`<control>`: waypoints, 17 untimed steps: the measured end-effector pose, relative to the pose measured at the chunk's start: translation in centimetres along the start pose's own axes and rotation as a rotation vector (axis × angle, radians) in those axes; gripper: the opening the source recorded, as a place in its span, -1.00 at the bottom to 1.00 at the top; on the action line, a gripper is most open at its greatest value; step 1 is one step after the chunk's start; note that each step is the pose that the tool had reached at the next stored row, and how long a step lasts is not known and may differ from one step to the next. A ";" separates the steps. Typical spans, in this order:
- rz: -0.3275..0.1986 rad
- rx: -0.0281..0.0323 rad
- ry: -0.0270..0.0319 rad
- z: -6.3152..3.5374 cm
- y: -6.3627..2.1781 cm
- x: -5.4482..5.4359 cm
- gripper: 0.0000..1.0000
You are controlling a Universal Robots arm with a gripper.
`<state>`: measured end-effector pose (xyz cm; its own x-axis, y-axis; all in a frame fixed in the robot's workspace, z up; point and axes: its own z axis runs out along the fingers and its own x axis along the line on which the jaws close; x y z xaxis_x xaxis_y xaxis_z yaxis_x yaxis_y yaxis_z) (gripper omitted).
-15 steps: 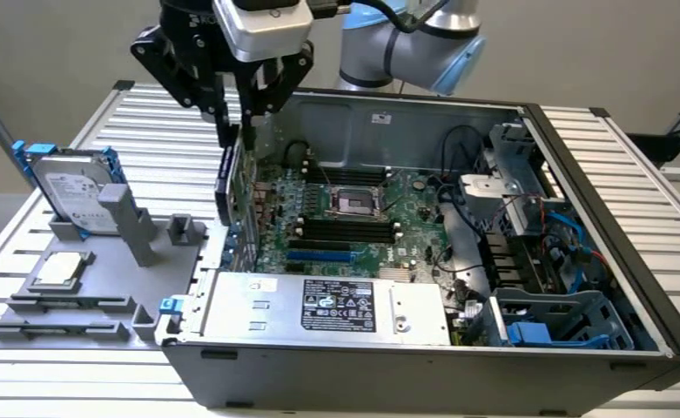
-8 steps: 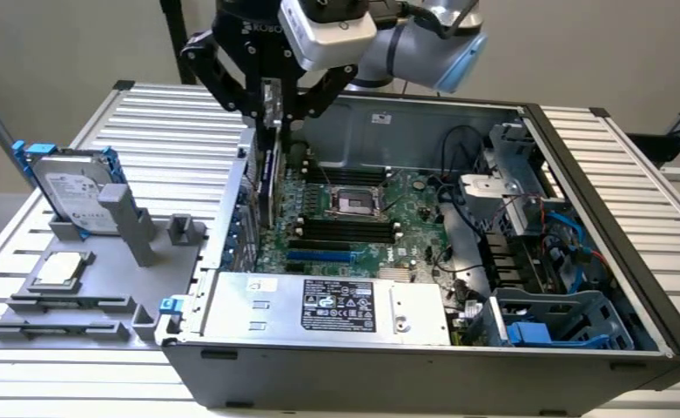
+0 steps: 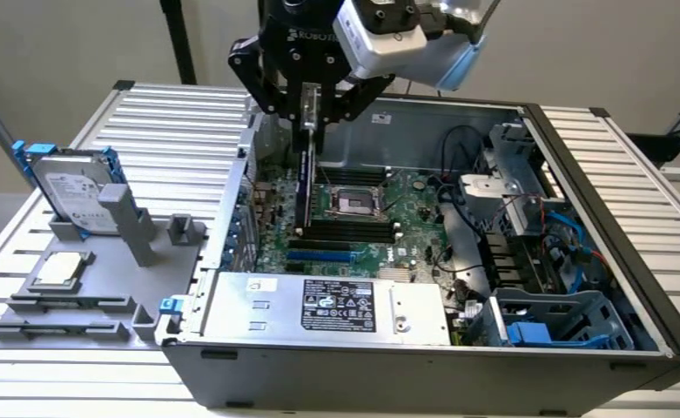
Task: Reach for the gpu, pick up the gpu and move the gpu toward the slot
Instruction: 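Pick up the gpu and move the gpu toward the slot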
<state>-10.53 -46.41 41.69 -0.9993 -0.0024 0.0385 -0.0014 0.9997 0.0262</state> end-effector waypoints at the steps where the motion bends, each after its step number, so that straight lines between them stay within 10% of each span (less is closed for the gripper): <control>1: 0.000 -0.0001 0.0010 0.08 0.12 -0.4 -0.47; 17: 0.000 0.0001 0.0082 0.57 1.88 -7.3 -0.47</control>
<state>-3.25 -44.50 40.89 -0.9989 -0.0024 0.0467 -0.0011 0.9997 0.0261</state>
